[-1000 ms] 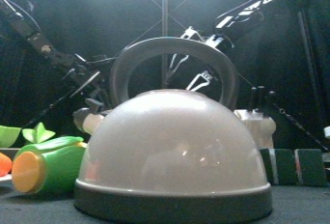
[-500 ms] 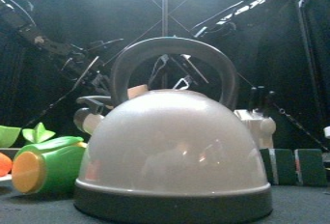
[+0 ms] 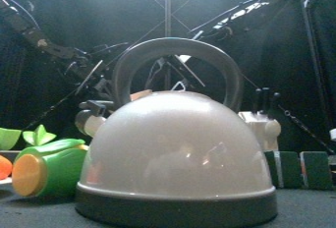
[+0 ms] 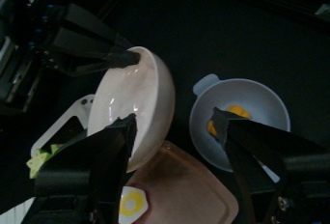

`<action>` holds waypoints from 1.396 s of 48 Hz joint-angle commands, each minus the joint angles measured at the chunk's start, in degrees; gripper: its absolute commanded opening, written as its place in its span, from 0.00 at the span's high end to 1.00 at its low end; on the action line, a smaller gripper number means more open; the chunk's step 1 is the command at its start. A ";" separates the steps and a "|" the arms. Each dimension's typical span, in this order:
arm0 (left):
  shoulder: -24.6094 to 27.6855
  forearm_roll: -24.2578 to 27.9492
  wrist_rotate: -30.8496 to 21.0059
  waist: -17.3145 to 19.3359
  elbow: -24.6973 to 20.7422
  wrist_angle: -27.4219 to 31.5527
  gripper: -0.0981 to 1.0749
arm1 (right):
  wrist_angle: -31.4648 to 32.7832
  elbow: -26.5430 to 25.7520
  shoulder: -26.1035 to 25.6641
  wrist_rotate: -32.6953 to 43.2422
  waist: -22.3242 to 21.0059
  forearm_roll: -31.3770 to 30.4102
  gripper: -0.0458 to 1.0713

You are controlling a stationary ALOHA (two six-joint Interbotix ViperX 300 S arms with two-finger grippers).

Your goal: Hand over pan

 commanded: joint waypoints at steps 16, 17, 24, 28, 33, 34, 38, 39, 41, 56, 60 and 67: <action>-0.09 -0.09 0.00 -1.14 -1.76 -3.16 0.58 | -0.26 -1.49 0.09 0.00 -1.58 0.44 0.16; -0.09 -0.09 0.00 -1.14 -1.76 -3.52 0.58 | -0.26 -1.49 0.09 0.00 -1.58 0.53 0.17; 0.44 -0.18 0.09 -1.76 -1.85 -5.27 0.58 | -0.26 -1.58 0.70 0.00 -1.49 0.53 0.28; 1.05 -0.18 0.00 -1.76 -2.11 -6.24 0.58 | -0.26 -1.58 1.14 0.09 -1.49 0.62 0.35; 1.85 -0.18 0.00 -1.76 -2.20 -7.56 0.58 | -0.26 -1.49 1.23 0.09 -1.58 1.05 0.43; 1.93 -0.18 0.00 -1.67 -2.20 -7.73 0.58 | -0.26 -1.49 1.23 0.09 -1.67 1.14 0.44; 2.11 -0.18 0.00 -1.58 -2.20 -8.35 0.58 | -0.26 -1.32 1.23 0.09 -1.67 1.49 0.50; 2.20 -0.26 -0.09 -1.58 -2.20 -8.44 0.58 | -0.26 -1.23 1.23 0.09 -1.76 1.58 0.51; 2.20 -0.62 -0.09 -1.49 -2.20 -8.44 0.57 | -0.26 -1.14 1.14 0.09 -1.76 1.67 0.53; 2.20 -1.93 0.09 -1.32 -1.85 -8.44 0.45 | -0.26 -0.44 0.88 0.09 -1.76 2.11 0.59; 2.20 -1.93 0.09 -1.32 -1.85 -8.88 0.35 | -0.26 -0.44 0.79 0.09 -1.76 2.20 0.60; 2.20 -1.93 0.09 -1.32 -1.41 -11.51 0.24 | -0.26 0.18 0.44 0.09 -1.76 2.20 0.60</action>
